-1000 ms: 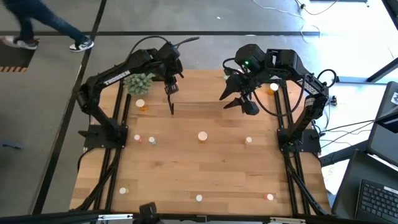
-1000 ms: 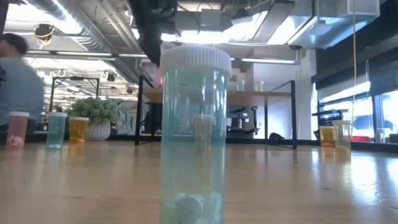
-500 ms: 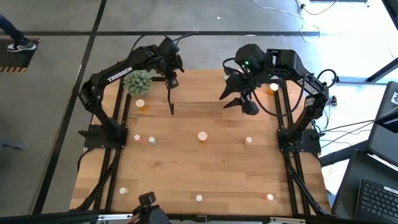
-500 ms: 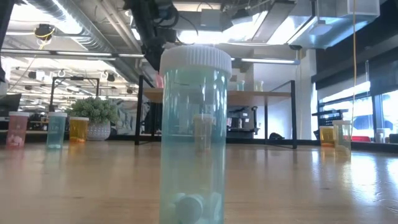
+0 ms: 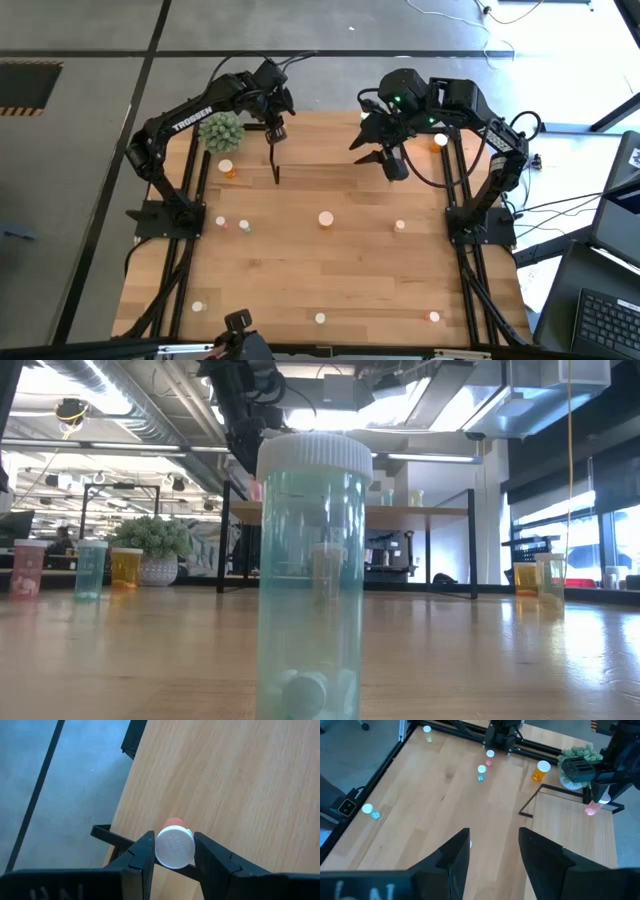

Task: Pick and place medicine bottles onto shelf by color
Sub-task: Put the top right red medicine bottle on the shelf

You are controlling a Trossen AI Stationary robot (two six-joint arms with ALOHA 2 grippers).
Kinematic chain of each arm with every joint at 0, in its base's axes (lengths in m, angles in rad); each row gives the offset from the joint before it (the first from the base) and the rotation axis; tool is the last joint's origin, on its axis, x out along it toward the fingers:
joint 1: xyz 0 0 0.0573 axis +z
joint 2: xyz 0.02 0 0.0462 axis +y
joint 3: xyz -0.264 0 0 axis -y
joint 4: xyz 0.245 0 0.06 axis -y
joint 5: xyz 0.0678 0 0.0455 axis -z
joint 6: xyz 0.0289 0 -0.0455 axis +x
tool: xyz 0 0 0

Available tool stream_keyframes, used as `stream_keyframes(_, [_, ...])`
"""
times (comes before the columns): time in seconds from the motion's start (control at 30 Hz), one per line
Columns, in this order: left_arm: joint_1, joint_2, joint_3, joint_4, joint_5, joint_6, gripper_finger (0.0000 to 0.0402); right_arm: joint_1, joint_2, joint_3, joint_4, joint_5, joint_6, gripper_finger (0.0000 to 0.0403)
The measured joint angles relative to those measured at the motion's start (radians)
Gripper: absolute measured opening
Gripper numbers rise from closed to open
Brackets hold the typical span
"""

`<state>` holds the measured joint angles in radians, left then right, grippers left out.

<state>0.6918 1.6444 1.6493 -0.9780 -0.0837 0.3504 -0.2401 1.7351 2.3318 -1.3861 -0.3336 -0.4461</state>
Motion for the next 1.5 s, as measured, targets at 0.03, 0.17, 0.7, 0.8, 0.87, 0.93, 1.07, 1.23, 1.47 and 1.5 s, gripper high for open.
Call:
stream_keyframes(0.03, [0.000, 0.000, 0.000, 0.000, 0.000, 0.000, 0.0108, 0.000, 0.000, 0.000, 0.000, 0.000, 0.000, 0.0172])
stream_keyframes(0.17, [0.000, 0.000, 0.000, 0.000, 0.000, 0.000, 0.0108, 0.000, 0.000, 0.000, 0.000, 0.000, 0.000, 0.0172])
stream_keyframes(0.7, [0.001, 0.031, 0.000, 0.009, -0.008, 0.001, 0.0108, 0.000, 0.000, 0.000, -0.001, 0.000, 0.000, 0.0172])
stream_keyframes(0.8, [0.001, 0.033, 0.000, 0.010, -0.010, 0.001, 0.0108, 0.000, 0.000, 0.000, -0.001, 0.000, 0.000, 0.0172])
stream_keyframes(0.87, [0.000, 0.033, 0.000, 0.010, -0.010, 0.007, 0.0108, 0.000, 0.000, 0.000, -0.001, 0.000, 0.000, 0.0172])
stream_keyframes(0.93, [0.001, 0.033, 0.000, 0.010, -0.011, 0.018, 0.0108, 0.000, 0.000, 0.000, -0.001, 0.000, 0.000, 0.0172])
stream_keyframes(1.07, [0.001, 0.033, 0.000, 0.010, -0.011, 0.019, 0.0108, 0.000, 0.000, 0.000, -0.001, 0.000, 0.000, 0.0172])
stream_keyframes(1.23, [0.001, 0.033, 0.000, 0.011, -0.011, 0.019, 0.0112, 0.000, 0.000, 0.000, -0.001, 0.001, 0.000, 0.0172])
stream_keyframes(1.47, [0.001, 0.034, 0.000, 0.033, -0.011, 0.018, 0.0117, 0.000, 0.000, 0.000, -0.001, 0.001, 0.000, 0.0172])
stream_keyframes(1.5, [0.001, 0.034, 0.000, 0.040, -0.011, 0.018, 0.0117, 0.000, 0.000, 0.000, -0.001, 0.001, 0.000, 0.0172])
